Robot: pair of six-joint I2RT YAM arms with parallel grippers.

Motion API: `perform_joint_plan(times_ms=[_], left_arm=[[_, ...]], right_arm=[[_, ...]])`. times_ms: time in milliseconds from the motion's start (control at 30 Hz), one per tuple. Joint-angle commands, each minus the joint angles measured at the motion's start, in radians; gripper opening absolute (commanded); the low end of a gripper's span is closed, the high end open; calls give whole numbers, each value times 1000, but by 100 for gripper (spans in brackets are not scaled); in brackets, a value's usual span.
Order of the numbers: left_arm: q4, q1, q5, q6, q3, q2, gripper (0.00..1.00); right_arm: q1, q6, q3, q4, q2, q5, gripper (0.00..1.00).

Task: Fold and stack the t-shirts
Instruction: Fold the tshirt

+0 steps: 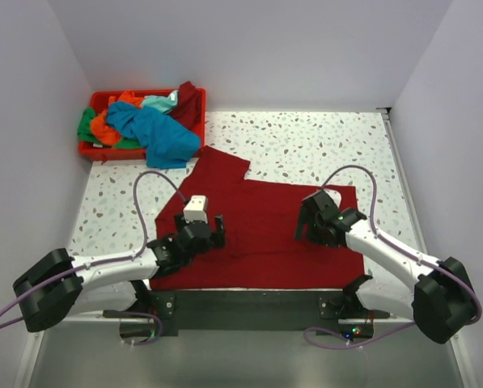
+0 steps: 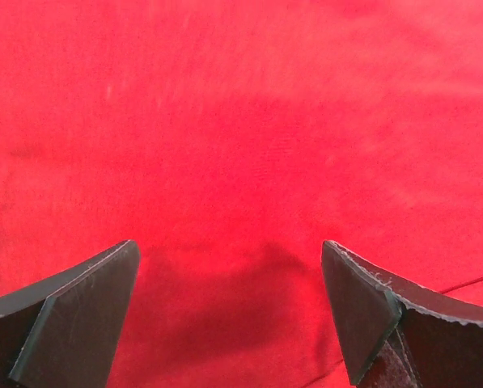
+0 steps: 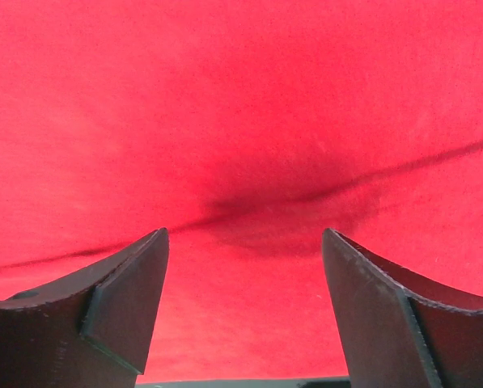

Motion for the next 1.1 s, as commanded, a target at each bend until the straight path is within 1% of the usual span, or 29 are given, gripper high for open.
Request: perform_joint_plan(times_ms=[0,67,133,200,233,300,333,400,433,500,533,567,633,733,800,833,867,933,967,1000,1067], left_arm=[[-32,17,-60,69,120,-52,100],[-32,41,-69,115,174,-47,100],[-10,116,-34,167,206,-32,100],[25,182,15,198,241,3,100],[60,248,62,222,254,17,100],[92,316,90,247,307,77,100],[97,331,97,268,329,124,100],[102,368,106,282,401,175,100],[105,385,147,281,424,224,100],[112,426,226,273,488,270,100],[106,433,242,273,511,314,100],[90,437,245,277,568,333,100],[39,443,233,290,617,376,100],[-39,454,264,281,702,410,100],[-110,462,285,273,757,418,100],[-122,462,297,271,772,416,100],[-168,463,299,271,800,415,100],[-232,468,310,274,823,407,100],[-254,469,311,273,846,405,100],[-295,476,311,273,858,404,100],[-322,482,327,270,887,399,100]], right_arm=[[-6,-53,141,-4,50,101,82],[-41,-102,217,22,99,97,83],[-77,-136,286,66,178,68,83],[-146,-185,325,102,234,34,83],[-170,-197,360,132,282,5,82],[-229,-226,399,151,330,-3,82],[-242,-232,438,156,372,-2,82],[-287,-246,475,154,404,-8,82],[-304,-246,504,149,421,-12,82],[-365,-249,529,146,461,-48,80],[-405,-254,555,136,470,-54,79],[-423,-264,573,122,487,-42,77],[-471,-275,613,88,495,1,76],[-534,-291,647,54,492,27,70],[-565,-295,656,47,487,23,63],[-604,-298,662,47,487,12,61],[-620,-297,667,44,490,2,57],[-661,-298,696,31,510,-41,52],[-671,-297,705,28,518,-49,48],[-678,-297,715,25,527,-55,47],[-700,-300,745,13,556,-66,42]])
